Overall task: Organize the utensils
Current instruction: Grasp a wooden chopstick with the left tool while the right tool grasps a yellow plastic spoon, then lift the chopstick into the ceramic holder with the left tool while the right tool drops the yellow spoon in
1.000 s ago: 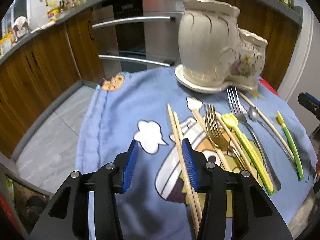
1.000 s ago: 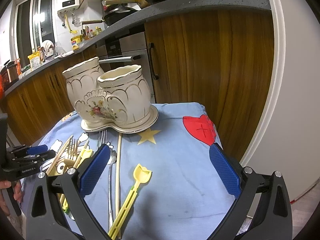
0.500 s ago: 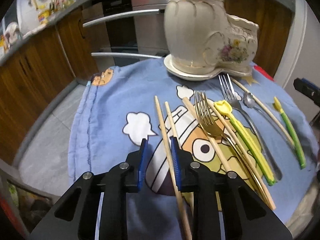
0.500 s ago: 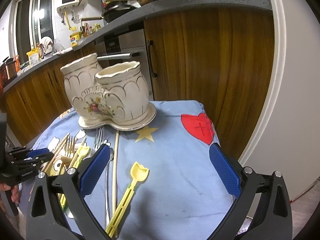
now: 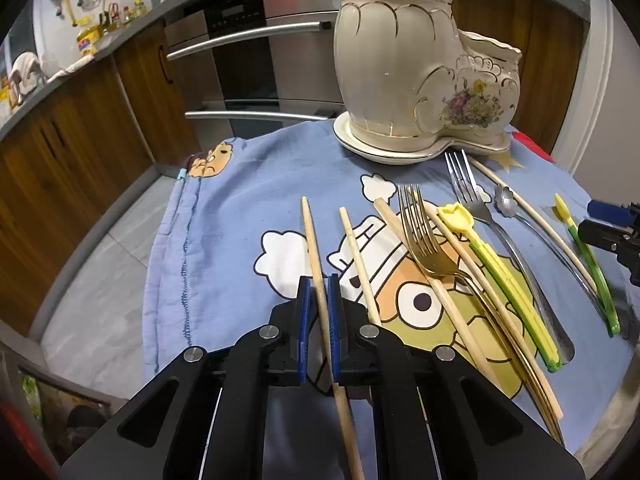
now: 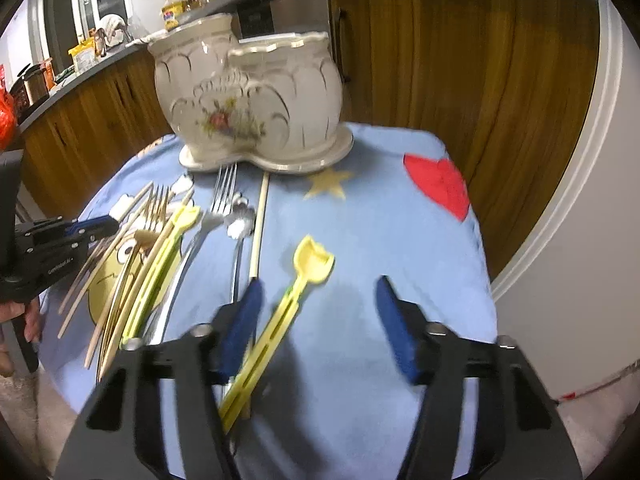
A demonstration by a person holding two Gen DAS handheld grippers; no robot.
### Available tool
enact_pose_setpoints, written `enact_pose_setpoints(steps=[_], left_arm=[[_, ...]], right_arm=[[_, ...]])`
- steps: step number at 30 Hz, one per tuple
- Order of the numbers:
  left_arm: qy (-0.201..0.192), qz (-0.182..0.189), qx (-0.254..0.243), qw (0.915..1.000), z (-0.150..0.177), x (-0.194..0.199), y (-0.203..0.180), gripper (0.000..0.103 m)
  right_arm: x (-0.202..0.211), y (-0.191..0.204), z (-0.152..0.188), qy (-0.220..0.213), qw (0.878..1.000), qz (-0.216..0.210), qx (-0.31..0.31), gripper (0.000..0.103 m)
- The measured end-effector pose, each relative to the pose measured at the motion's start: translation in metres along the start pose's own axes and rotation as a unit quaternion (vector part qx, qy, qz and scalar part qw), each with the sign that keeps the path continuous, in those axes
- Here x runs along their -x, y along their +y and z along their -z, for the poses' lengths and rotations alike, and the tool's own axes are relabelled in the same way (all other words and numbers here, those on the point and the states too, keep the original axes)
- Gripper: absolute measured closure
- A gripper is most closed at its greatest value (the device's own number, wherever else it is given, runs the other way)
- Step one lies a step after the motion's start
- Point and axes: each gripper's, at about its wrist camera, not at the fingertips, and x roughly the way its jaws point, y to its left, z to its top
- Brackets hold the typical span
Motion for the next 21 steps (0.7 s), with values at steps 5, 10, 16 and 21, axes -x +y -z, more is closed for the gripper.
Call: enact_pose_setpoints(steps=[5, 10, 16, 21], left_arm=[[0.000, 0.001, 0.000, 1.0000, 0.000, 0.000, 0.001, 0.094], [0.000, -0.001, -0.003, 1.0000, 0.000, 0.000, 0.000, 0.094], [0.000, 0.028, 0.017, 0.9995, 0.001, 0.000, 0.009, 0.098], [-0.011, 0.036, 0.023, 0.9991, -0.001, 0.005, 0.007, 0.098]], right_arm=[[-0.006, 0.004, 0.002, 0.032, 0.999, -0.020, -0.007, 0.070], [-0.014, 0.014, -0.004, 0.030, 0.999, 0.001, 0.017, 0.089], [-0.007, 0.014, -0.007, 0.010, 1.000, -0.007, 0.019, 0.093], [0.013, 0.000, -0.015, -0.042, 0.998, -0.038, -0.008, 0.093]])
